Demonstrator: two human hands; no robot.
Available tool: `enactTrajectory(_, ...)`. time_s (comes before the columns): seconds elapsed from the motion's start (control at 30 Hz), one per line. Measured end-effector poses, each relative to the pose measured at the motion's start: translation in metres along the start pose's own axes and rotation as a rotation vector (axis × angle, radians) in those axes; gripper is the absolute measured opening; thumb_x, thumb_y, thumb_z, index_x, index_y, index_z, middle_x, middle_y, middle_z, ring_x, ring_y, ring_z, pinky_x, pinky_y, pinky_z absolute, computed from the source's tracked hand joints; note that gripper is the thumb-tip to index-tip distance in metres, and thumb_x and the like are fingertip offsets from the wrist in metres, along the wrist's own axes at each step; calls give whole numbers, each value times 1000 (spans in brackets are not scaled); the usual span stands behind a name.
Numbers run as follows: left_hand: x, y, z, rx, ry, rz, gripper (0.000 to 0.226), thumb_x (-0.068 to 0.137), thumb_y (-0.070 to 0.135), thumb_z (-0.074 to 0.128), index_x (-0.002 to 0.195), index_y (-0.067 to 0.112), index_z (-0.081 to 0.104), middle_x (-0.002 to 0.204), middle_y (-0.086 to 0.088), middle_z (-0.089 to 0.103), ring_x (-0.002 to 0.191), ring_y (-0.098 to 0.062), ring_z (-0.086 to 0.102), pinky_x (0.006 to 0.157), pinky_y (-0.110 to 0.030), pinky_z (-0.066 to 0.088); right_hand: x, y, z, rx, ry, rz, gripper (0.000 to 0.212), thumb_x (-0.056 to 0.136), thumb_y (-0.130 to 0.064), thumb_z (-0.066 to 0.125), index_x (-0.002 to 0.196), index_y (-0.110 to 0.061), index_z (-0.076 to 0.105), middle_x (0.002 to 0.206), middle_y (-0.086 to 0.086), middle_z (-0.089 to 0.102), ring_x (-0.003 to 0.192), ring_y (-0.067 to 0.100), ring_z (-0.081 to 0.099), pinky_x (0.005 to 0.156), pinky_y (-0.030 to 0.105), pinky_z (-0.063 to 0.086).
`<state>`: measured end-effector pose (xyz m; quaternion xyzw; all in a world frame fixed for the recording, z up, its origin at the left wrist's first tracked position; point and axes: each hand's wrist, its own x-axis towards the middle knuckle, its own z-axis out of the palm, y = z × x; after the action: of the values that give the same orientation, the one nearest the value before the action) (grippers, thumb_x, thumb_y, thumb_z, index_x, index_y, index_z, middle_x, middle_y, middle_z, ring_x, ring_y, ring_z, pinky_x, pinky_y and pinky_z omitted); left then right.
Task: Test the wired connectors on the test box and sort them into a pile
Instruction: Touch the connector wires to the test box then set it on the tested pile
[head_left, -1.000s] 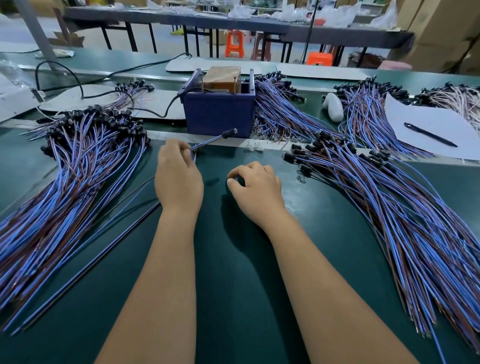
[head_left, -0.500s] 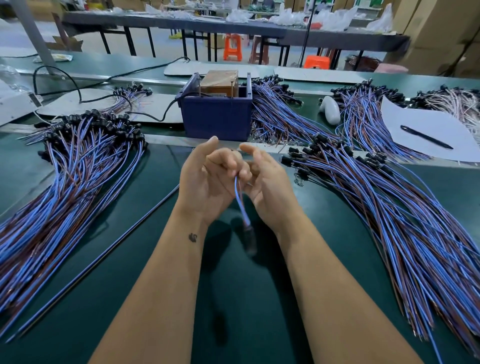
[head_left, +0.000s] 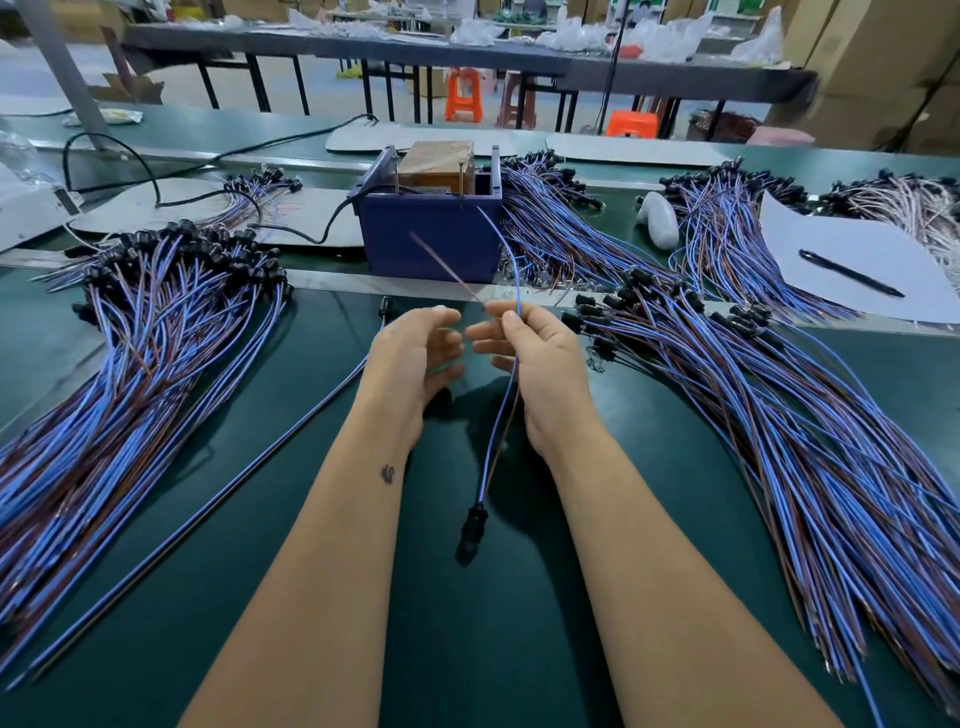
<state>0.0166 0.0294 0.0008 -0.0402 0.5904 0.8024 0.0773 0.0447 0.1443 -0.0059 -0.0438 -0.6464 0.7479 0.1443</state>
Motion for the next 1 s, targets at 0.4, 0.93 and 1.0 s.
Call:
enactTrajectory(0.4,-6,-9,9,144,-132,175,24,100,5,49,97,15,71,71,6,73,66,-3,68,64,-19,56,2,10,8,-124,-57,6,23,98,1,44,101,3,67,84,17,68,77,23,63,80,41,55)
enactTrajectory(0.93,8,-14,-8,527,165,346,25,98,20,47,85,32,65,56,13,54,51,-3,55,54,-23,44,1,8,2,-172,7,-112,30,99,-15,54,116,-39,62,62,-1,46,58,1,50,61,13,44)
enactTrajectory(1.0,7,-14,-10,551,173,350,23,98,22,47,88,31,66,50,16,49,49,-5,49,56,-27,46,1,7,2,-145,11,-99,27,100,-16,53,117,-34,64,60,-3,48,55,0,48,59,15,45)
